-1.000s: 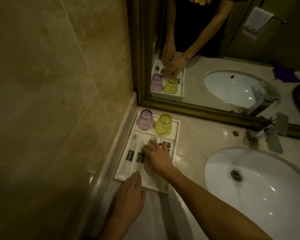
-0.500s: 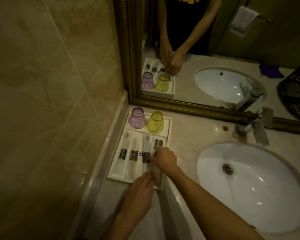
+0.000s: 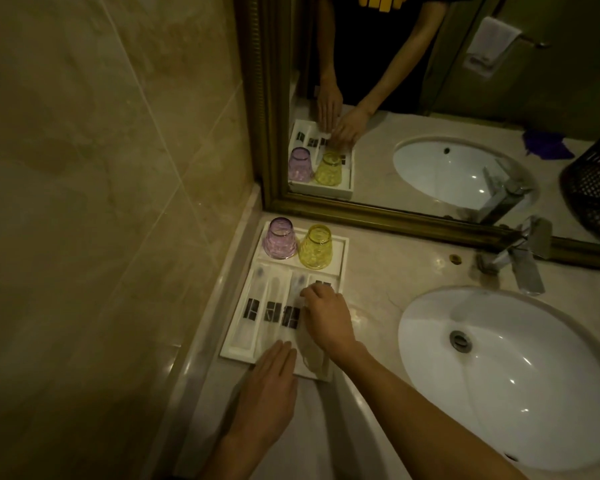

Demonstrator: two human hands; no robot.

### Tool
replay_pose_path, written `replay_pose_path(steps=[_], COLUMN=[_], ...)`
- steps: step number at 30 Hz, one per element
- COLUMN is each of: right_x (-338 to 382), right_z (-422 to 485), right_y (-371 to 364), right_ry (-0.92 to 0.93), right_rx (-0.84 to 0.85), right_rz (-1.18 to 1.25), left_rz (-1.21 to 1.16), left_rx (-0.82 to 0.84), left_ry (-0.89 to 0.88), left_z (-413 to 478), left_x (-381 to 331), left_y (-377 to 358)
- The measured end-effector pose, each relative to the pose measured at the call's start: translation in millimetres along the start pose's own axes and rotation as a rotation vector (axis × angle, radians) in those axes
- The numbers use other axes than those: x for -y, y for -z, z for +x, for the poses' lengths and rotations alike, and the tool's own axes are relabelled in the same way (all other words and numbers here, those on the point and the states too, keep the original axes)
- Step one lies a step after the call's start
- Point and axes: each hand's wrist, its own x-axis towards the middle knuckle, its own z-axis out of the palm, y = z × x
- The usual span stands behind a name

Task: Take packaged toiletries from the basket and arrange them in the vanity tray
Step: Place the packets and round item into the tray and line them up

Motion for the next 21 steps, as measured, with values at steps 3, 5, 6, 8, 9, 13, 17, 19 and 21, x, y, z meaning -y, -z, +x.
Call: replay_pose_path(steps=[3, 5, 6, 8, 9, 13, 17, 19, 21], right_x=[-6, -8, -9, -10, -11, -11, -2, 7, 13], right_z=[0, 1, 2, 1, 1, -2, 3, 9, 14], right_y=[-4, -6, -6, -5, -4, -3, 0, -1, -4], right_ry=[0.134, 0.139, 0.143, 0.157, 0.164, 0.178, 0.18, 0.234, 0.276], right_rx=[0.118, 0.161, 0.16, 0.16, 0.166, 0.138, 0.084, 0.144, 0.201], right_rz=[-0.062, -0.086, -0.086, -0.082, -0.084, -0.083, -0.06, -0.078, -0.127], left_rz=[0.017, 0.053, 0.067, 0.069, 0.059, -0.021, 0.025, 0.069, 0.089], left_rx=[0.099, 0.144, 0.14, 0.127, 0.128, 0.113, -0.023, -0.021, 0.037], left_ry=[0.023, 0.02, 0.019, 0.021, 0.024, 0.084, 0.167, 0.147, 0.133], left_z=[1, -1, 0, 1, 1, 1, 14, 20, 23], left_x=[-4, -4, -4, -3, -4, -1, 12, 16, 19], left_y=[-2, -5, -5, -6, -7, -5, 6, 7, 6])
